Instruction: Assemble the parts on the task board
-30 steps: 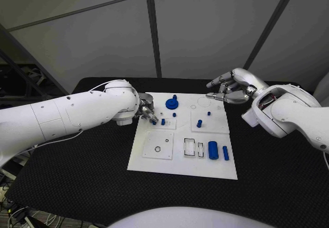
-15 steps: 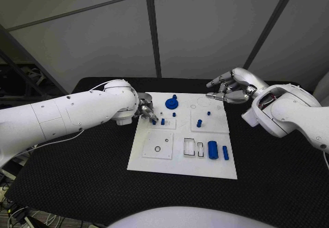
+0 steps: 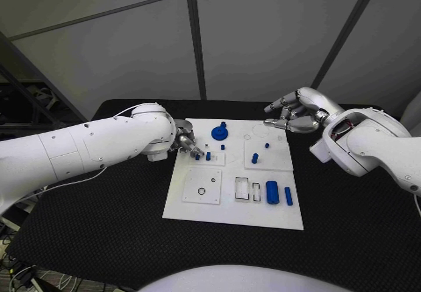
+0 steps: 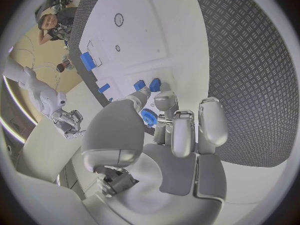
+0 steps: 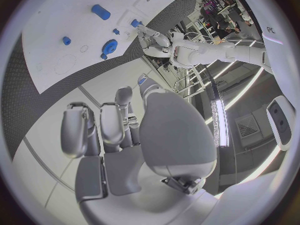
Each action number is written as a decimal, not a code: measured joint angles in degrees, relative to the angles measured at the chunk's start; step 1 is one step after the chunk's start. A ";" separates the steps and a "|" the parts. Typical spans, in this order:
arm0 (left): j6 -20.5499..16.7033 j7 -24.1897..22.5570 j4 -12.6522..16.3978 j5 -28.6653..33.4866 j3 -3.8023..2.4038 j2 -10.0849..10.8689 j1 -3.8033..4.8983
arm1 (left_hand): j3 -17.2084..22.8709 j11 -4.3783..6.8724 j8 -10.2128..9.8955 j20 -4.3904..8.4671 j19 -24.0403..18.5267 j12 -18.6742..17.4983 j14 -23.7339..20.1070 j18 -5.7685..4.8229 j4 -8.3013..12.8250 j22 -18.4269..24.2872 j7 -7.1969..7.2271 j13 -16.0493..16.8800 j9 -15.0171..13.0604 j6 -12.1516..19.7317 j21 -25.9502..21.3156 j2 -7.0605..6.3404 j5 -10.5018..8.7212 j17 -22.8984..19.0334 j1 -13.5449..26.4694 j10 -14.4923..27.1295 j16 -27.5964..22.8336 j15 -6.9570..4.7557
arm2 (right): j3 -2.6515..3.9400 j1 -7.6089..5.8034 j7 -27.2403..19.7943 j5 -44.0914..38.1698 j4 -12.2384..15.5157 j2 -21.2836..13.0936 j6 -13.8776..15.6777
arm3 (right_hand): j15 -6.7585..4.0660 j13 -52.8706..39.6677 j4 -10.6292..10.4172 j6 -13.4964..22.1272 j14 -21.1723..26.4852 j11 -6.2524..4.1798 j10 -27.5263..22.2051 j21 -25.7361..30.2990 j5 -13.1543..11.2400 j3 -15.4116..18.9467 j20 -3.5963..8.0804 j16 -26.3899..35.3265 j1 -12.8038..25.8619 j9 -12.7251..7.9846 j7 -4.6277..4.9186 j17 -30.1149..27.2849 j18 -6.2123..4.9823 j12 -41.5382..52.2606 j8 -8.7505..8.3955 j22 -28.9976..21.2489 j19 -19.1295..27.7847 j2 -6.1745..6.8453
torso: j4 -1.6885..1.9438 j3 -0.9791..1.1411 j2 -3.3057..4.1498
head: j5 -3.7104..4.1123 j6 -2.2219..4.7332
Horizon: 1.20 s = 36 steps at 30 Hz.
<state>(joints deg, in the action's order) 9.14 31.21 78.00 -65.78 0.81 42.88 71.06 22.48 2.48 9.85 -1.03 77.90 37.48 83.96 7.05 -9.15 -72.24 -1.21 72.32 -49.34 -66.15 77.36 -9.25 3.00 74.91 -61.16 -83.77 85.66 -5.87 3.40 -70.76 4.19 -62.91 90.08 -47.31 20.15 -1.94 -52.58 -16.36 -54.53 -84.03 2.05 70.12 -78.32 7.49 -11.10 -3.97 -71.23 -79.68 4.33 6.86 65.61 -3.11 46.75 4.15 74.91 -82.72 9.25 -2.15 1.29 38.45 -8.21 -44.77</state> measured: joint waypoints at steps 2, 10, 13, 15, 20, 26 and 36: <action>-0.28 0.13 0.07 0.01 0.03 0.12 -0.08 | -1.09 0.00 -0.01 0.00 0.00 0.00 0.00 0.00 -1.59 -0.01 0.00 -0.02 0.00 0.00 0.00 -0.61 0.00 0.00 0.60 0.00 0.00 0.00 | 0.00 0.00 0.00 0.00 0.00 0.00 0.00 | 0.00 0.00 0.00 0.00 0.00 0.00 0.00 0.00 0.00 0.00 0.00 0.00 0.00 0.00 0.00 0.00 0.00 0.00 0.00 0.00 0.00 0.00 | 0.01 -0.01 -0.01 | 0.02 0.05; -2.37 0.40 0.67 0.06 -0.05 0.78 -0.15 | -3.93 -0.01 -0.27 0.20 0.20 1.07 0.00 -0.01 -6.32 -0.50 0.00 0.58 0.00 0.00 0.00 -1.99 0.00 0.00 0.12 0.00 0.00 0.00 | 0.00 0.00 -0.02 0.00 -0.02 0.00 0.03 | 0.00 0.00 0.00 0.00 0.00 0.00 0.00 0.00 0.00 0.00 0.00 0.00 0.00 0.00 0.00 -0.01 0.00 0.00 0.00 0.00 0.00 0.00 | 0.01 -0.03 -0.01 | 0.16 0.23; -3.32 0.40 0.82 0.12 -0.23 0.97 -0.18 | -4.22 -0.01 -0.27 0.20 0.20 1.07 0.00 0.00 -7.06 -0.50 0.00 0.64 0.00 0.00 0.00 -1.95 0.00 0.00 -0.34 0.00 0.00 0.01 | 0.00 0.00 -0.03 0.00 -0.04 0.01 0.07 | 0.00 -0.01 0.00 0.00 0.00 0.00 0.00 0.00 0.00 0.00 0.00 0.00 0.00 0.00 0.00 -0.02 0.00 0.00 0.00 0.00 0.00 0.00 | 0.01 -0.03 -0.01 | 0.16 0.23; -4.15 0.31 0.77 0.32 -0.53 0.99 -0.23 | -4.52 -0.01 -0.89 0.20 0.20 -1.51 0.00 0.00 -7.37 -0.24 -0.26 -0.12 0.08 0.26 -0.07 -1.75 0.00 0.00 -0.53 0.00 0.00 0.01 | 0.00 0.00 -0.08 0.00 -0.04 0.04 0.20 | 0.00 0.13 0.00 0.00 0.00 0.00 0.00 0.00 0.00 0.00 0.00 0.35 0.00 0.00 0.00 -0.17 0.00 0.00 0.00 0.00 0.00 0.00 | 0.01 -0.03 -0.01 | 0.16 0.22; -7.08 -0.91 0.22 1.39 -1.14 1.03 -0.37 | -5.80 -0.50 -2.72 -0.15 -2.70 -15.58 0.04 0.01 -7.67 3.82 -1.33 -5.16 1.24 2.82 -3.58 -1.93 0.00 0.00 -1.10 -0.15 -2.44 0.61 | -0.01 0.00 -0.24 0.00 -0.19 0.13 0.65 | 0.00 0.15 0.00 0.00 0.00 0.00 0.00 0.00 0.00 0.00 0.00 0.35 0.00 0.00 0.00 -0.21 0.00 0.00 0.00 0.00 0.00 0.00 | 0.01 0.01 -0.08 | 0.14 0.54; -11.62 -5.00 -0.85 4.65 -1.42 1.23 -0.45 | -11.32 -3.68 -6.10 -2.22 -15.10 -29.51 -2.36 0.06 -7.31 20.13 -4.04 -12.77 6.51 7.33 -18.65 -1.79 0.01 -6.65 -5.17 6.01 -15.87 3.41 | -0.01 0.01 -0.43 0.02 -0.37 0.19 1.12 | 0.00 0.14 0.00 0.00 0.00 0.00 0.00 0.00 0.00 0.00 0.00 0.35 0.00 0.00 0.00 -0.21 0.00 0.00 0.00 0.00 0.00 0.00 | 0.01 0.01 -0.10 | 0.30 1.04; -19.18 -19.39 -0.88 9.31 -1.48 -0.42 -0.48 | -4.80 -7.98 -6.20 -6.04 -28.99 -34.01 -24.37 4.03 1.21 33.06 -7.49 -31.46 18.48 9.37 -37.52 -1.93 9.20 -34.44 -25.76 16.71 -49.14 7.60 | -0.01 0.02 -0.56 0.10 -1.00 0.54 1.42 | 0.00 0.24 0.00 0.00 0.00 0.00 0.00 0.00 0.23 0.00 0.00 0.35 0.00 0.00 0.00 -0.21 0.00 0.00 -0.20 -0.01 0.00 0.00 | -0.03 0.03 -0.04 | 1.17 1.85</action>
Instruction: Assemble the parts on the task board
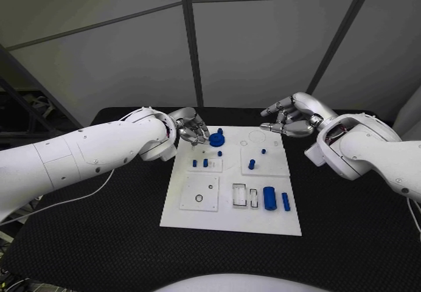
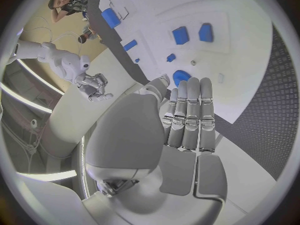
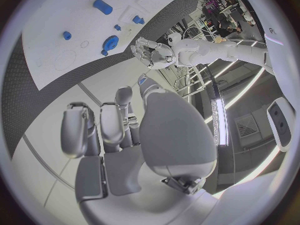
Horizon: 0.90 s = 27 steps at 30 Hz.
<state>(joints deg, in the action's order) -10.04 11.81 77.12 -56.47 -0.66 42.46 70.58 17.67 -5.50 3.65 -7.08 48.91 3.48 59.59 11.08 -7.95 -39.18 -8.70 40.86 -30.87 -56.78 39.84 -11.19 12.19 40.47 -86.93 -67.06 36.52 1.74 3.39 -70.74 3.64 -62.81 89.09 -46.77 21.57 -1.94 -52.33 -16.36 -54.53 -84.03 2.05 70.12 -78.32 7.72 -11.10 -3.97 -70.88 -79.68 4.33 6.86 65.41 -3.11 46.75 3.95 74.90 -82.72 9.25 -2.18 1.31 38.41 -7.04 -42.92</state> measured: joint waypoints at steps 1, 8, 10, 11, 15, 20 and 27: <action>-0.84 -1.73 -0.01 0.02 0.00 -0.40 0.00 | 0.44 -0.05 0.00 0.00 0.00 0.00 0.06 0.00 0.44 0.00 -0.02 -1.89 1.00 -0.02 0.00 -0.37 0.21 -0.64 -0.34 0.56 -0.41 0.06 | 0.00 0.00 -0.01 0.02 -0.07 0.06 0.01 | 0.00 0.00 0.00 0.00 0.00 0.00 0.00 0.00 0.00 0.00 0.00 0.00 0.00 0.00 0.00 0.00 0.00 0.00 0.00 0.00 0.00 0.00 | -0.03 0.00 0.01 | 0.09 0.08; -3.43 -8.09 -0.92 -3.59 1.08 -2.79 0.08 | 0.16 -0.66 0.00 -1.03 1.72 0.00 2.84 -2.98 1.65 -0.10 -0.29 -13.13 6.50 0.92 0.01 -1.80 -4.20 -3.26 0.38 6.03 -0.23 0.69 | 0.00 0.00 -0.02 0.09 -0.25 0.25 0.01 | 0.00 -0.01 0.00 0.00 0.00 0.00 0.00 0.00 0.00 0.00 0.00 0.00 0.00 0.00 0.00 0.00 0.00 0.00 0.00 0.00 0.00 0.00 | -0.10 0.01 0.09 | 0.48 0.29; -3.54 -8.79 -1.57 -6.08 1.84 -3.65 0.09 | -0.92 -0.48 0.00 -0.96 3.42 0.00 4.83 0.62 1.90 -0.19 -0.20 -15.63 7.92 1.00 0.05 -1.94 -5.25 -3.56 0.51 6.24 1.00 0.15 | 0.00 0.00 -0.02 0.11 -0.26 0.33 0.01 | 0.00 -0.01 0.00 0.00 0.00 0.00 0.00 0.00 0.00 0.00 0.00 0.00 0.00 0.00 0.00 0.00 0.00 0.00 0.00 0.00 0.00 0.00 | -0.13 0.01 0.10 | 0.54 0.34; -3.52 -8.98 -1.84 -7.25 2.14 -4.07 0.09 | -1.53 -0.48 0.00 -0.72 4.50 0.00 6.15 0.53 2.03 -0.38 -0.20 -16.88 8.68 1.00 0.57 -1.90 -5.69 -3.57 0.55 6.24 1.98 -0.15 | 0.00 0.00 -0.02 0.12 -0.28 0.35 0.01 | 0.00 -0.01 0.00 0.00 0.00 0.00 0.00 0.00 0.00 0.00 0.00 0.00 0.00 0.00 0.00 0.00 0.00 0.00 0.00 0.00 0.00 0.00 | -0.13 0.01 0.11 | 0.57 0.35; -2.89 -9.30 -3.33 -12.32 3.02 -5.90 0.08 | -3.25 0.09 0.00 0.21 8.91 0.00 11.42 0.48 2.51 -1.67 0.22 -20.85 11.16 0.58 3.20 -1.12 -6.03 -2.92 1.32 5.68 6.71 -1.23 | -0.01 0.00 -0.02 0.14 -0.31 0.46 0.00 | 0.00 -0.01 0.00 0.00 0.00 0.00 0.00 0.00 0.00 0.00 0.00 0.00 0.00 0.00 0.00 0.01 0.00 0.00 0.00 0.00 0.00 0.00 | -0.13 0.01 0.12 | 0.62 0.35; -0.61 -9.14 -5.65 -18.11 3.77 -7.84 0.08 | -4.74 0.50 0.00 0.85 11.58 0.26 15.27 0.46 2.51 -3.55 0.64 -24.73 13.77 0.12 6.03 -0.64 -6.03 0.78 1.81 5.02 14.11 -1.66 | -0.01 0.00 -0.01 0.15 -0.30 0.58 -0.02 | 0.00 -0.01 0.15 0.00 0.00 0.00 0.00 0.00 0.00 -0.15 0.00 0.00 0.00 0.00 0.00 0.06 0.00 0.00 0.00 0.00 0.00 0.00 | -0.12 -0.01 0.14 | 0.65 0.23; 2.16 -8.61 -7.66 -22.59 4.07 -9.48 0.08 | -5.11 0.59 0.00 0.81 12.71 0.51 16.38 -2.59 2.67 -6.11 0.65 -27.38 15.54 -0.89 8.61 -0.08 -6.03 3.89 1.71 4.15 19.09 -1.63 | -0.01 0.00 0.02 0.17 -0.24 0.62 -0.03 | -0.02 -0.01 0.15 0.00 0.02 0.00 0.00 0.00 0.00 -0.15 0.00 0.00 0.00 0.00 0.00 0.06 0.00 0.00 0.01 0.00 0.00 0.00 | -0.08 -0.05 0.14 | 1.07 0.14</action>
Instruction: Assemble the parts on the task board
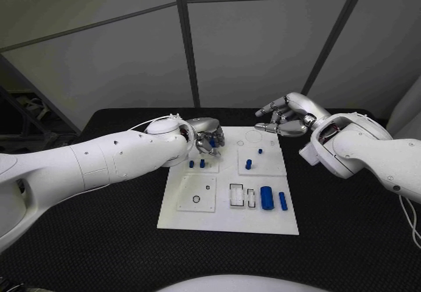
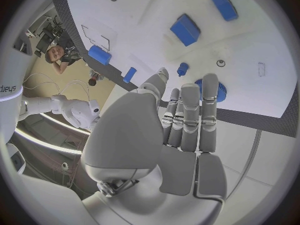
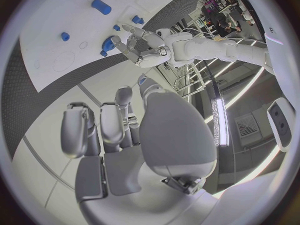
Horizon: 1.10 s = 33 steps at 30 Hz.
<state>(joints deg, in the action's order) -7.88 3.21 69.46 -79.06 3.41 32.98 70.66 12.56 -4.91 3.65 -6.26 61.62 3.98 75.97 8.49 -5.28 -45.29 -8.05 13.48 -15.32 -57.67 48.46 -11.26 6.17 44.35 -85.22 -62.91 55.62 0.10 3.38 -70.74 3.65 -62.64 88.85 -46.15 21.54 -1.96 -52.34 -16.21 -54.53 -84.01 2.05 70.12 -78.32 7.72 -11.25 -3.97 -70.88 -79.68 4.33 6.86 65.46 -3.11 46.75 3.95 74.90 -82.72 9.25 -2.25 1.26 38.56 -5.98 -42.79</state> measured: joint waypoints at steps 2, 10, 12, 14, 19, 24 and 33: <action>0.51 0.11 -0.42 -0.83 0.02 -0.36 0.00 | 0.00 -0.11 0.21 -0.20 0.21 0.00 0.00 0.14 0.00 -0.53 0.08 -0.36 0.21 -0.08 0.44 0.33 0.24 0.21 0.08 -0.30 0.33 0.00 | 0.00 0.00 0.02 0.00 0.02 0.00 0.00 | -0.19 0.11 0.00 0.00 0.19 0.00 0.00 0.00 0.00 0.00 0.00 0.00 0.00 0.00 0.00 0.00 0.00 0.00 0.00 0.00 0.00 0.00 | 0.05 -0.01 0.00 | 0.06 -0.04; 2.28 0.62 -1.61 -3.24 0.04 -1.05 0.00 | 0.25 0.00 0.44 -0.30 1.14 0.23 0.51 2.61 0.24 -2.94 0.20 -1.86 1.09 -1.23 2.77 0.92 0.60 1.37 -0.48 -1.43 2.65 0.10 | 0.00 0.00 0.10 0.00 0.08 0.03 -0.01 | -0.19 0.10 0.18 0.00 0.19 0.00 0.00 0.00 0.00 -0.18 0.00 0.00 0.00 0.00 0.00 0.00 0.00 0.00 0.00 0.00 0.00 0.00 | 0.06 0.00 0.00 | 0.08 -0.35; 2.67 0.75 -1.91 -3.67 0.05 -1.19 0.00 | 0.90 0.01 0.44 -0.07 1.55 0.48 0.76 2.59 0.26 -3.60 0.09 -2.27 1.34 -1.77 3.32 1.22 0.90 1.72 -0.77 -2.05 3.16 0.16 | 0.00 0.00 0.13 0.01 0.09 0.03 -0.01 | -0.19 0.10 0.18 0.00 0.19 0.00 0.00 0.00 0.00 -0.18 0.00 0.00 0.00 0.00 0.00 0.00 0.00 0.00 0.00 0.00 0.00 0.00 | 0.06 0.01 -0.01 | 0.08 -0.41; 2.94 0.84 -2.10 -3.93 0.05 -1.31 0.00 | 1.35 0.08 0.50 -0.14 2.02 0.62 1.14 2.60 0.45 -4.40 0.20 -2.61 1.49 -2.26 4.16 1.42 1.18 2.23 -0.98 -2.62 3.92 0.09 | 0.00 0.00 0.14 0.01 0.10 0.02 -0.01 | -0.19 0.10 0.18 0.00 0.19 0.00 0.00 0.00 0.00 -0.18 0.00 0.00 0.00 0.00 0.00 0.00 0.00 0.00 0.00 0.00 0.00 0.00 | 0.06 0.02 -0.01 | 0.12 -0.48; 3.82 1.04 -2.45 -4.48 0.05 -1.66 0.00 | 2.86 0.39 0.67 0.10 3.01 0.89 1.75 2.60 0.78 -6.79 0.38 -3.72 2.04 -3.29 6.51 2.01 1.58 3.57 -1.57 -4.10 5.89 -0.10 | 0.00 0.00 0.16 0.01 0.11 0.03 -0.01 | -0.19 0.15 0.18 0.00 0.19 0.00 0.00 0.00 0.00 -0.18 0.00 0.00 0.00 0.00 0.00 -0.01 0.00 0.00 0.01 0.00 0.00 0.00 | 0.06 0.02 -0.04 | 0.13 -0.63; 4.60 1.11 -2.56 -4.79 0.05 -1.89 0.00 | 3.59 0.50 0.88 0.22 3.50 0.89 1.95 2.58 1.03 -8.03 0.48 -4.39 2.39 -3.77 7.62 2.24 1.57 4.07 -1.33 -4.80 6.64 -0.30 | 0.00 0.00 0.18 0.01 0.11 0.08 -0.02 | -0.19 0.15 0.18 0.00 0.19 0.00 0.00 0.00 0.00 -0.18 0.00 0.00 0.00 0.00 0.00 -0.01 0.00 0.00 0.01 0.00 0.00 0.00 | 0.08 0.03 -0.07 | 0.09 -0.68; 5.41 1.15 -3.24 -5.05 0.06 -2.59 -0.04 | 4.55 0.71 0.88 0.11 4.20 0.89 2.35 2.60 1.36 -9.71 0.60 -5.28 2.97 -4.07 9.16 2.24 1.57 4.73 -1.34 -5.42 7.85 -0.31 | 0.00 0.00 0.20 0.01 0.12 0.17 -0.04 | -0.19 0.14 0.18 0.00 0.19 0.00 0.00 0.00 0.00 -0.18 0.00 0.00 0.00 0.00 0.00 -0.01 0.00 0.00 0.01 0.00 0.00 0.00 | 0.14 0.03 -0.12 | -0.06 -0.59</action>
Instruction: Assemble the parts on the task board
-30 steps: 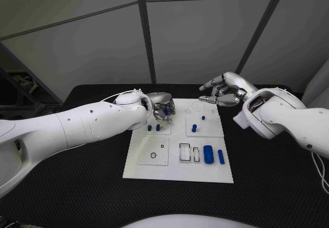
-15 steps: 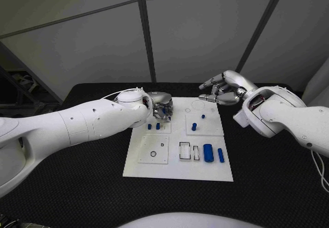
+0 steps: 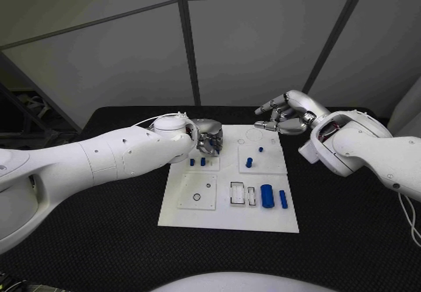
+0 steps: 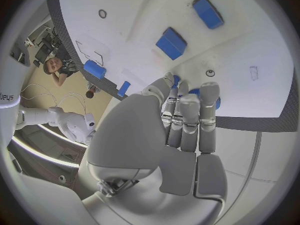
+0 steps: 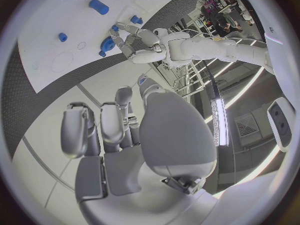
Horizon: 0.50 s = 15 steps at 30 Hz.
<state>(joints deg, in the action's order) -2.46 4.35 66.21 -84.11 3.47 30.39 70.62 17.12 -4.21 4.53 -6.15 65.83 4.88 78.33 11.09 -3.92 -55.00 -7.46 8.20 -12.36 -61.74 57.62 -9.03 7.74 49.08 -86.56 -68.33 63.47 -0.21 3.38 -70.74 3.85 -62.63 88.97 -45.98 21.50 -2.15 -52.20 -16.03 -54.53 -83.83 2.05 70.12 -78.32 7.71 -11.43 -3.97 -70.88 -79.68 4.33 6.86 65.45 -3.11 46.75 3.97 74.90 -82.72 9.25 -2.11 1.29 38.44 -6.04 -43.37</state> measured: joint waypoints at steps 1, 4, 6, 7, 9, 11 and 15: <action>0.03 0.00 -0.13 -0.01 0.00 -0.11 -0.01 | 0.21 0.00 0.00 0.00 0.00 0.00 0.00 0.00 0.15 -0.07 0.00 -0.12 0.08 0.00 0.07 0.00 0.00 -0.01 0.00 0.00 0.00 0.00 | 0.00 0.00 0.00 0.00 0.00 0.01 0.00 | 0.00 0.00 0.00 0.00 0.00 0.00 0.00 0.00 0.00 0.00 0.00 0.00 0.00 0.00 0.00 0.00 0.00 0.00 0.00 0.00 0.00 0.00 | 0.00 0.00 -0.01 | -0.02 0.01; 0.11 0.03 -0.62 -0.06 0.00 -0.46 0.00 | 0.44 0.00 0.00 0.00 0.00 0.00 0.00 0.00 0.12 -0.22 0.00 -0.34 0.25 0.00 0.07 0.00 0.22 -0.06 0.00 0.00 0.00 0.00 | 0.00 0.00 0.00 0.00 0.00 0.02 -0.01 | 0.00 0.00 0.00 0.00 0.00 0.00 0.00 0.00 0.00 0.00 0.00 0.00 0.00 0.00 0.00 0.00 0.00 0.00 0.00 0.00 0.00 0.00 | -0.01 0.00 -0.02 | -0.03 -0.06; 0.16 0.06 -0.90 -0.09 -0.02 -0.65 0.02 | 0.69 0.00 0.00 0.02 0.02 0.00 0.00 0.01 0.37 -0.39 -0.04 -0.41 0.33 -0.03 0.39 0.00 0.22 -0.06 0.00 0.00 0.07 0.00 | 0.00 0.00 0.00 0.00 0.01 0.02 -0.01 | 0.00 0.00 0.00 0.00 0.00 0.00 0.00 0.00 0.00 0.00 0.00 0.00 0.00 0.00 0.00 0.00 0.00 0.00 0.00 0.00 0.00 0.00 | -0.01 0.00 -0.02 | -0.04 -0.07; 0.21 0.07 -1.03 -0.10 -0.03 -0.74 0.02 | 0.96 -0.05 0.00 0.20 0.20 0.00 0.00 0.00 0.44 -0.55 -0.21 -0.54 0.43 -0.21 0.55 0.00 0.22 -0.06 0.00 -0.06 0.33 0.00 | 0.00 0.00 0.00 0.00 0.01 0.02 -0.02 | 0.00 0.00 0.00 0.00 0.00 0.00 0.00 0.00 0.00 0.00 0.00 0.00 0.00 0.00 0.00 0.00 0.00 0.00 0.00 0.00 0.00 0.00 | -0.02 0.00 -0.02 | -0.04 -0.08; 0.35 0.11 -1.29 -0.11 -0.04 -0.95 0.04 | 1.26 -0.20 0.00 0.21 0.20 0.00 0.00 0.01 0.47 -0.83 -0.21 -0.67 0.53 -0.21 0.68 0.00 0.22 -0.06 0.00 -0.21 0.44 0.00 | 0.00 0.00 0.00 0.00 0.03 0.01 -0.02 | 0.00 0.00 0.00 0.00 0.00 0.00 0.00 0.00 0.00 0.00 0.00 0.00 0.00 0.00 0.00 0.00 0.00 0.00 0.00 0.00 0.00 0.00 | -0.02 0.01 -0.02 | -0.01 -0.12; 0.46 0.12 -1.49 -0.12 -0.04 -1.11 0.07 | 1.89 -0.03 0.00 0.14 0.78 0.00 0.53 0.01 0.90 -1.53 -0.33 -0.89 0.71 -0.33 1.53 0.47 0.22 0.21 -0.48 -0.62 0.92 -0.11 | 0.00 0.00 0.00 0.00 0.04 0.00 -0.02 | 0.00 0.00 0.00 0.00 0.00 0.00 0.00 0.00 0.00 0.00 0.00 0.00 0.00 0.00 0.00 0.00 0.00 0.00 0.00 0.00 0.00 0.00 | -0.03 0.02 -0.02 | 0.00 -0.12; 0.59 0.12 -1.65 -0.13 -0.04 -1.29 0.08 | 4.02 0.02 0.00 0.51 2.21 0.01 1.44 -0.01 2.12 -4.04 -0.21 -1.41 1.14 -1.23 4.02 1.04 -0.30 1.60 -1.05 -1.47 2.45 -0.40 | 0.00 0.00 0.00 0.00 0.08 -0.02 -0.03 | 0.00 -0.01 0.00 0.00 0.00 0.00 0.00 0.00 0.00 0.00 0.00 0.00 0.00 0.00 0.00 0.00 0.00 0.00 0.01 0.00 0.00 0.00 | -0.05 0.03 -0.02 | 0.03 -0.16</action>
<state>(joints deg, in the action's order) -1.87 4.48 64.56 -84.24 3.43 29.10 70.70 21.14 -4.18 4.53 -5.64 68.04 4.88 79.77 11.08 -1.80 -59.04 -7.67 6.79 -11.22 -62.97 61.64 -7.99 7.45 50.68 -87.61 -69.80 65.92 -0.61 3.38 -70.74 3.85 -62.63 89.04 -46.00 21.48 -2.15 -52.21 -16.03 -54.52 -83.83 2.05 70.12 -78.31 7.71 -11.43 -3.97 -70.89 -79.68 4.33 6.86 65.45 -3.11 46.75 3.97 74.90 -82.72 9.25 -2.16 1.32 38.42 -6.00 -43.54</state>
